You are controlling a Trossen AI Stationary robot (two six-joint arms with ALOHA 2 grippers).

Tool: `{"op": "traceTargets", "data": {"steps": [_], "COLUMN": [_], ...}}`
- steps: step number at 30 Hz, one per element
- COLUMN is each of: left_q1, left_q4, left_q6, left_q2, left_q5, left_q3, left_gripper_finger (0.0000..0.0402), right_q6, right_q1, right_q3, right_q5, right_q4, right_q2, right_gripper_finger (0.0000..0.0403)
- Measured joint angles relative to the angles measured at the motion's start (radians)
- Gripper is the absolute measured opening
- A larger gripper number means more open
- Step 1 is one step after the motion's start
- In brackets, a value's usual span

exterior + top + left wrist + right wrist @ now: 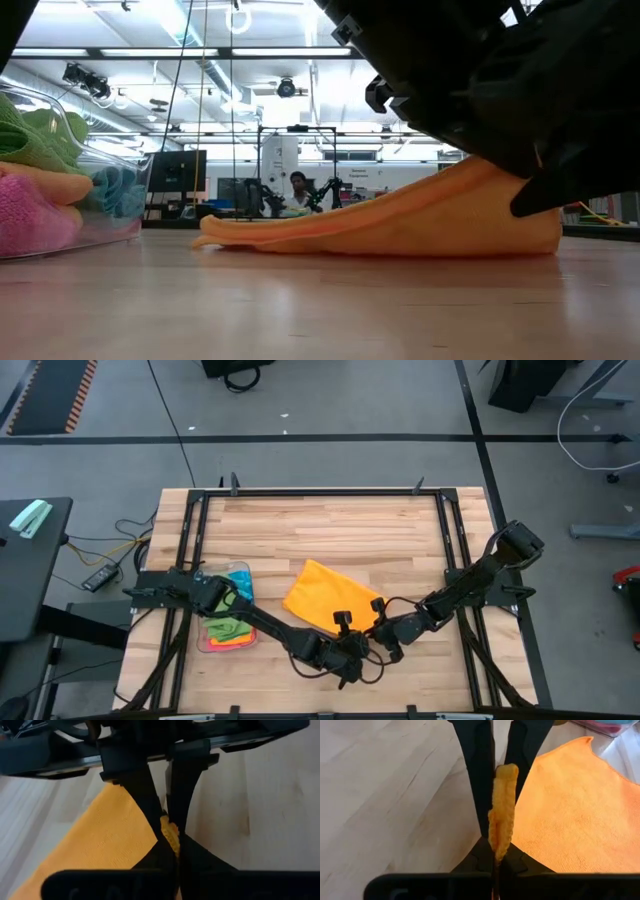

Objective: Fold microfiber towels
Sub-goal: Fold the yellow microfiber cloth

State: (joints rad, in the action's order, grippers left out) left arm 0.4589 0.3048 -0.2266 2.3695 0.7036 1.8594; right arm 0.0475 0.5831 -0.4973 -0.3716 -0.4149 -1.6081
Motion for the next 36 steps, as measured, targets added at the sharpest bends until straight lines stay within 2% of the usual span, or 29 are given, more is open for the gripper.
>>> {"op": "traceTargets", "data": {"steps": [6,11,18,25,36], "left_q1": [0.012,0.018,0.034,0.034,0.054], "left_q4": [0.001,0.019,0.094,0.197,0.26], "left_q6": [0.011,0.012,0.002,-0.037,-0.076], "left_q2": [-0.001,-0.035,-0.083,-0.123,-0.215], "left_q5": [0.002,0.02,0.04,0.03,0.035], "left_q3": [-0.001,0.0,0.0,-0.001,0.0], "left_gripper_finger": [0.0009,0.0012,0.0008,0.0012,0.0016], "right_q6": [0.008,0.007,-0.049,-0.044,0.008], "right_q1": [0.0,-0.001,0.019,0.056,0.14], "right_q3": [-0.003,0.0,0.0,-0.044,-0.054], "right_q5": [0.007,-0.042,-0.049,-0.075,-0.072], "right_q4": [0.019,0.111,0.234,0.356,0.476], "right_q2": [0.002,0.002,0.034,0.194,0.498], "right_gripper_finger": [0.002,0.007,0.0122,0.0152,0.0174]}}
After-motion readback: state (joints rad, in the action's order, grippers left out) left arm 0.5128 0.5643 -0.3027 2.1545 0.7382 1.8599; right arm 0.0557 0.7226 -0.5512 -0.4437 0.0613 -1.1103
